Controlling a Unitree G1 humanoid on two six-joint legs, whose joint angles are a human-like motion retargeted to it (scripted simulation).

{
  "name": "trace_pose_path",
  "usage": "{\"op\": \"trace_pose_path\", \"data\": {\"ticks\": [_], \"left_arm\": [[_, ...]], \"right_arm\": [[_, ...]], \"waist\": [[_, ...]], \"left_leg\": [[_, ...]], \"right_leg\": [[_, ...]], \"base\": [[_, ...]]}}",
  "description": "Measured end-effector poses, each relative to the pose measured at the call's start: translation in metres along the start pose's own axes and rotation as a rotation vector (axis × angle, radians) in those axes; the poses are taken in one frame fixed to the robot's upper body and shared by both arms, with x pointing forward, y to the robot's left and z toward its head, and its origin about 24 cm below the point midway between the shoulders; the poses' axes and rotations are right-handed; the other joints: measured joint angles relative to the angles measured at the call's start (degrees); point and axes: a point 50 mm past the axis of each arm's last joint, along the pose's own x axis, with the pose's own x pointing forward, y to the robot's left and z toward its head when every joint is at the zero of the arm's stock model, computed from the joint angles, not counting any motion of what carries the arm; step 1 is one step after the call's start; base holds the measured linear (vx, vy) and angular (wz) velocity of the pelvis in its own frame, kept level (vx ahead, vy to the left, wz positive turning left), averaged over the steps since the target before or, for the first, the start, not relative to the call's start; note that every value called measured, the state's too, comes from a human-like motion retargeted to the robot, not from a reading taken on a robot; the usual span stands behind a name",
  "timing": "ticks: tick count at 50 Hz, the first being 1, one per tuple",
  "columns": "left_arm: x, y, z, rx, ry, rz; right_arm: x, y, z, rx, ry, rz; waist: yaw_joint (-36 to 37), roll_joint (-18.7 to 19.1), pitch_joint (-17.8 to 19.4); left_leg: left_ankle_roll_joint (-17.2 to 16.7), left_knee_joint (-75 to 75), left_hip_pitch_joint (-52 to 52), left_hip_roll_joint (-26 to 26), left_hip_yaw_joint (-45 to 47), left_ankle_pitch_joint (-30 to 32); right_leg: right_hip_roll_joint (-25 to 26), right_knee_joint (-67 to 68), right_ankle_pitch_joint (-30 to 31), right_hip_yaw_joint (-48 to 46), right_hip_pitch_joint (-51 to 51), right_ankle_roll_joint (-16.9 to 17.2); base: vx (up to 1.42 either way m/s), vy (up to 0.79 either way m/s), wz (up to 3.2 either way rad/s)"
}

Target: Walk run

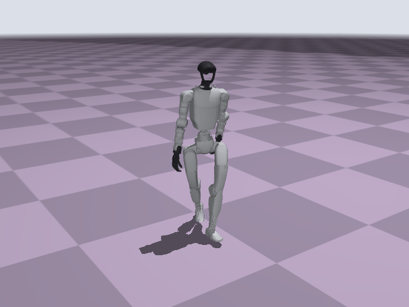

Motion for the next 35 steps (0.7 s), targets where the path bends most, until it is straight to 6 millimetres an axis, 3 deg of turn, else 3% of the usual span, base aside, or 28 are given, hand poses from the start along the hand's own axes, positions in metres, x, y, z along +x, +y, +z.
{"op": "trace_pose_path", "data": {"ticks": [2, 5, 10, 13, 17, 20, 23, 27, 30, 31, 35], "left_arm": [[0.000, 0.008, 0.019, -0.016, -0.051, 0.009], [-0.003, 0.025, 0.059, 0.000, -0.166, 0.071], [-0.022, 0.053, 0.142, 0.176, -0.408, 0.160], [-0.046, 0.070, 0.192, 0.359, -0.560, 0.231], [-0.088, 0.090, 0.251, 0.593, -0.730, 0.359], [-0.117, 0.098, 0.284, 0.700, -0.828, 0.453], [-0.137, 0.102, 0.302, 0.708, -0.910, 0.508], [-0.145, 0.104, 0.307, 0.624, -0.979, 0.500], [-0.135, 0.103, 0.298, 0.569, -0.958, 0.443], [-0.129, 0.102, 0.293, 0.563, -0.926, 0.420], [-0.090, 0.094, 0.252, 0.549, -0.735, 0.329]], "right_arm": [[-0.002, 0.008, -0.012, -0.004, 0.048, 0.015], [-0.004, 0.014, -0.027, -0.001, 0.094, 0.037], [-0.007, 0.018, -0.049, 0.051, 0.137, 0.029], [-0.012, 0.026, -0.068, 0.132, 0.153, 0.028], [-0.024, 0.047, -0.099, 0.248, 0.244, 0.139], [-0.035, 0.062, -0.119, 0.312, 0.317, 0.261], [-0.043, 0.070, -0.131, 0.308, 0.365, 0.368], [-0.046, 0.069, -0.137, 0.239, 0.395, 0.414], [-0.043, 0.064, -0.135, 0.222, 0.406, 0.361], [-0.042, 0.063, -0.134, 0.234, 0.404, 0.336], [-0.039, 0.059, -0.131, 0.310, 0.390, 0.260]], "waist": [[-1.1, 2.1, -0.3], [-2.6, 6.7, -1.5], [-4.9, 11.0, -1.7], [-8.0, 12.1, -1.8], [-10.1, 10.2, -0.9], [-10.7, 8.1, 0.6], [-10.9, 7.3, 2.0], [-11.3, 7.3, 3.7], [-12.7, 7.7, 4.5], [-13.8, 8.1, 4.4], [-18.5, 10.2, 3.3]], "left_leg": [[0.0, 1.9, 1.0, 1.0, -3.9, -1.8], [0.0, 1.9, 4.5, 4.2, -6.0, -3.5], [-0.3, 0.4, 11.1, 2.8, -13.0, -5.4], [-0.3, -0.2, 14.3, 1.8, -18.4, -6.0], [-0.1, 0.0, 18.4, -1.3, -24.2, -7.4], [-0.6, 0.5, 21.8, -3.5, -27.3, -8.5], [-1.5, 1.0, 25.2, -4.0, -29.3, -9.6], [-2.2, 1.2, 29.2, -4.0, -30.3, -10.0], [-3.5, 1.4, 31.4, -4.0, -31.8, -8.4], [-4.4, 2.1, 31.7, -3.7, -33.0, -7.4], [-10.0, 6.5, 32.7, -2.2, -37.4, 0.3]], "right_leg": [[2.5, 6.9, 8.8, 3.1, -2.4, 5.9], [9.4, 20.0, 15.8, 6.6, -9.2, 6.8], [8.1, 30.8, 2.6, 12.8, -17.9, 6.0], [4.0, 26.4, -3.3, 13.1, -21.7, 1.3], [-2.5, 12.5, -4.0, 15.5, -24.4, -0.9], [-4.5, 2.9, -5.0, 21.0, -26.2, -1.6], [-4.9, -5.0, -5.4, 24.3, -28.9, -1.2], [-5.3, -13.3, -7.3, 17.6, -31.7, 4.1], [-5.8, -13.3, -8.2, 10.7, -31.7, 1.6], [-5.9, -12.1, -7.2, 10.7, -31.4, -0.9], [-5.5, -10.3, -0.8, 8.6, -29.1, -5.5]], "base": [[0.85, 0.15, 0.95], [0.66, 0.04, 1.12], [0.62, 0.21, 1.52], [0.73, 0.02, 2.19], [0.50, -0.10, 1.87], [0.69, -0.17, 1.47], [0.70, -0.21, 1.01], [0.56, -0.17, 0.47], [0.60, -0.18, 0.68], [0.63, -0.23, 1.24], [0.81, -0.32, 1.23]]}}
